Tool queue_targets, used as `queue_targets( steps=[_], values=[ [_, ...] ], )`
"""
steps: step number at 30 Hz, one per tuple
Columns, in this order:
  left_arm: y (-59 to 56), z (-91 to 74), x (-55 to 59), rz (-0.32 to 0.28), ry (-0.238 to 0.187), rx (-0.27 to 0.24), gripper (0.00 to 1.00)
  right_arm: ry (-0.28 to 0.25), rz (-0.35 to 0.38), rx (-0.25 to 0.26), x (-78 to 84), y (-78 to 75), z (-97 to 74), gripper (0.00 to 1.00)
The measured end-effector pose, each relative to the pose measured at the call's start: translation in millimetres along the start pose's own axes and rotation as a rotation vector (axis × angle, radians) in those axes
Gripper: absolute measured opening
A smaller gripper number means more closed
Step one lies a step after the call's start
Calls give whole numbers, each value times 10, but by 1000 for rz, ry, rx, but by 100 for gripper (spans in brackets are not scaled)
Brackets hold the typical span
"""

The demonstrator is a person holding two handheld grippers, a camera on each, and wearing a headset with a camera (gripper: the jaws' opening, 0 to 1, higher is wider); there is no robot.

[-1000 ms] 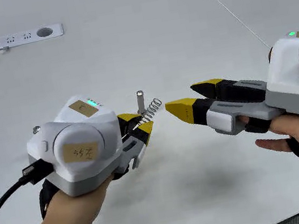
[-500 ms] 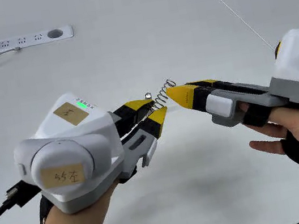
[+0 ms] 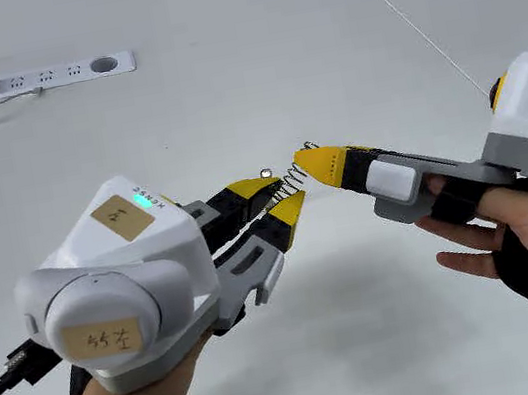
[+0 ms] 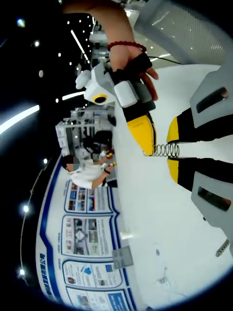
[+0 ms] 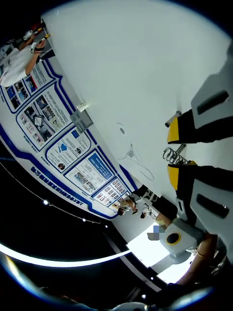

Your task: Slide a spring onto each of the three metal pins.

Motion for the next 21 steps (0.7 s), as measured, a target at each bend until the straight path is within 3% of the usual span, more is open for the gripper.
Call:
queue_targets(
  steps=[12,21],
  values=[
    [7,-40,-39,-5,-27,6,10,-22,60,-69,-46,78,-6,13],
    [12,-48,-7,-21,3,-2,11,-12,-41,-86,-49,181,28,11]
  ],
)
Point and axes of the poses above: the centre of the closed fingertips' face, and the gripper's own axes: z roughly forward along the fingers, y roughly to its left, x roughly out of its underside, the point moved 6 cm from there along -z, roughly backward along the fingers, and after that the axes turned 9 degrees about y, right-handed, at the moved point
